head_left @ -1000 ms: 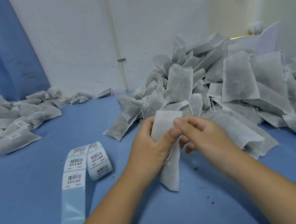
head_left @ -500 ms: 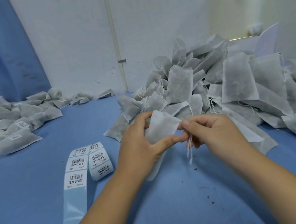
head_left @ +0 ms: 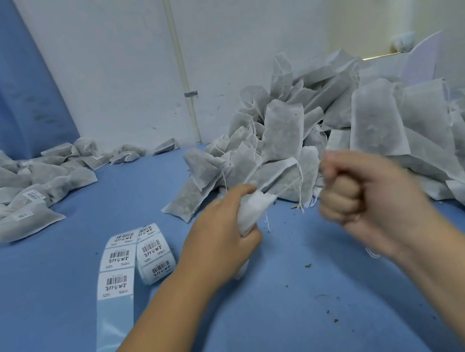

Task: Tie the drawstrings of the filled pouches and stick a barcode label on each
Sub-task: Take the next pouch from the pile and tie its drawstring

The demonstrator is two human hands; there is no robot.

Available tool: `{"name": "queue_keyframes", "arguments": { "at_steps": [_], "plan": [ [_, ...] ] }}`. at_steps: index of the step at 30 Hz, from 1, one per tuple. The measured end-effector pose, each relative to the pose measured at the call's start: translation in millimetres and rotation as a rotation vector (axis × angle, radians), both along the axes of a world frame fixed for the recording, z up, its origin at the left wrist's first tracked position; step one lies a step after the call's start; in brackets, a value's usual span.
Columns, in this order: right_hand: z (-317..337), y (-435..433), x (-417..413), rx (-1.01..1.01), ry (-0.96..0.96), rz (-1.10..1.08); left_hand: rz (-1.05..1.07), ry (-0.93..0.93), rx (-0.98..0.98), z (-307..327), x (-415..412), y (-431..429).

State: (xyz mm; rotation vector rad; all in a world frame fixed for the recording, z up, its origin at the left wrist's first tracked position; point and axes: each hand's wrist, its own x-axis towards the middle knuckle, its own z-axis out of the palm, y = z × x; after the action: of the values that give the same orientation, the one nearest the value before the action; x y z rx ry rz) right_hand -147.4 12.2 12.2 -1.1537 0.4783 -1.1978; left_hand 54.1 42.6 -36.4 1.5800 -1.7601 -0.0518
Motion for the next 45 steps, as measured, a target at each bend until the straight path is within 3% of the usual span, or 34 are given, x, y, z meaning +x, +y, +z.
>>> {"name": "queue_keyframes", "arguments": {
  "at_steps": [3,8,13,18,24,31,35,39,45],
  "plan": [
    [11.3,-2.4,-16.0,-0.005,-0.187,0.011,-0.079,-0.012,0.005,5.7,-3.3,0.2],
    [6.5,-5.2,-15.1,-0.015,-0.153,-0.005,-0.119,-0.242,0.083,3.0,-12.9,6.5],
    [5.0,-10.0,-16.4,-0.010,-0.190,-0.077,-0.070,-0.158,0.057,10.4,-9.7,9.1],
    [-3.1,-12.4,-11.0,-0.026,-0.104,-0.156,-0.129,-0.249,-0.005,9.0,-16.9,10.3],
    [-7.2,-6.4,-1.8,-0.096,0.018,-0.079,-0.166,0.046,0.013,14.2,-20.0,13.1],
    [-0.9,-4.1,-6.8,-0.196,0.126,-0.175,-0.291,0.287,0.119,33.5,-39.5,30.9],
    [4.1,-2.1,-13.9,-0.272,0.232,-0.237,-0.173,0.131,0.030,32.9,-42.0,30.6],
    [5.8,2.7,-11.7,-0.330,0.259,-0.258,-0.226,0.085,-0.048,31.7,-44.2,29.4],
    [8.0,5.2,-12.5,-0.386,0.263,-0.371,-0.423,0.483,0.189,36.1,-51.9,35.1]
  ]
}}
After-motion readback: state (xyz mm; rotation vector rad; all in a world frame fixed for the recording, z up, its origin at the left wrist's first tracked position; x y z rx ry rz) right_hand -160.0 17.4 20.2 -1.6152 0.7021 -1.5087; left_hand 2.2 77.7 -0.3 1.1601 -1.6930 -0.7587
